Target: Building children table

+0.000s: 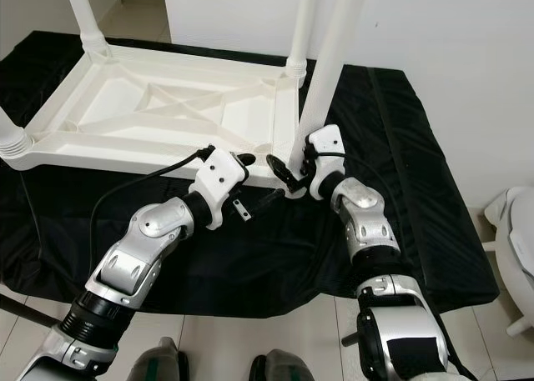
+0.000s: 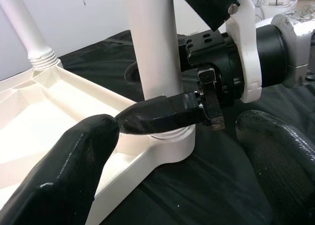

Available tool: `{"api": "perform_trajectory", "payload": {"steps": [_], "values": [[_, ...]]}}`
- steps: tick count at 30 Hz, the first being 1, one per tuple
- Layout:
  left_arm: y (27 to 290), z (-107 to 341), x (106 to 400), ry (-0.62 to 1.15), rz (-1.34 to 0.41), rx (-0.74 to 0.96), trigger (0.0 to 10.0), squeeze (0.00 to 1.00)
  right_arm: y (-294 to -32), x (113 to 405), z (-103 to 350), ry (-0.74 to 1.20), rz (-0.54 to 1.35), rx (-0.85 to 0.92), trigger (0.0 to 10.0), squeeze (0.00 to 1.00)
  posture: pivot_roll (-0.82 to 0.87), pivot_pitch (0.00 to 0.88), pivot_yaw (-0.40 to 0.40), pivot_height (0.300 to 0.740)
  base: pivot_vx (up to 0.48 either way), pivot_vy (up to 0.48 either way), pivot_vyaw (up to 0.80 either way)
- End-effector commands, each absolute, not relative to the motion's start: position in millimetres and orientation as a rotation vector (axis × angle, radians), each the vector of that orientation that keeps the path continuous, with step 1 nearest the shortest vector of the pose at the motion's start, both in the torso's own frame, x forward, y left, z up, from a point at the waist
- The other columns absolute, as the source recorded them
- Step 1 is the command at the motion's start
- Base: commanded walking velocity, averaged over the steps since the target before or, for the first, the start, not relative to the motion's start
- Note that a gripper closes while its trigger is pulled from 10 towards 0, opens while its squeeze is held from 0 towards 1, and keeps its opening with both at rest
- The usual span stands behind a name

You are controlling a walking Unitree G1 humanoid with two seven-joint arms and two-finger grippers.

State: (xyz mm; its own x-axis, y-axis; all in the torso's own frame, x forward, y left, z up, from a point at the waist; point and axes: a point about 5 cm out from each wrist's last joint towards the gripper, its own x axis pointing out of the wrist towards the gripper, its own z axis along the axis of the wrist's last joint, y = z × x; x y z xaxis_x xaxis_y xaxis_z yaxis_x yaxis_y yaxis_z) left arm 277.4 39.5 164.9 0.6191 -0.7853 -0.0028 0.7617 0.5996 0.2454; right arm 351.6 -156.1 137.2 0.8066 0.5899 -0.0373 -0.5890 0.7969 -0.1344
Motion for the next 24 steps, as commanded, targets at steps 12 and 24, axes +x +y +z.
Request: {"api": "perform_trajectory", "payload": {"steps": [12, 24], "values": [[40.9, 166.6, 276.2, -0.114, -0.893, 0.233, 10.0, 0.00, -166.9, 349.1, 122.6, 0.065, 0.732, -0.165, 0.0, 0.00, 0.01, 0.000, -0.052, 0.740, 0.000, 0.000, 0.00], [38.5, 164.0, 273.3, -0.106, -0.903, 0.222, 10.0, 0.00, -170.8, 343.9, 122.0, 0.007, 0.613, -0.139, 10.0, 0.00, -0.02, 0.000, -0.053, 0.740, 0.000, 0.000, 0.00]]}}
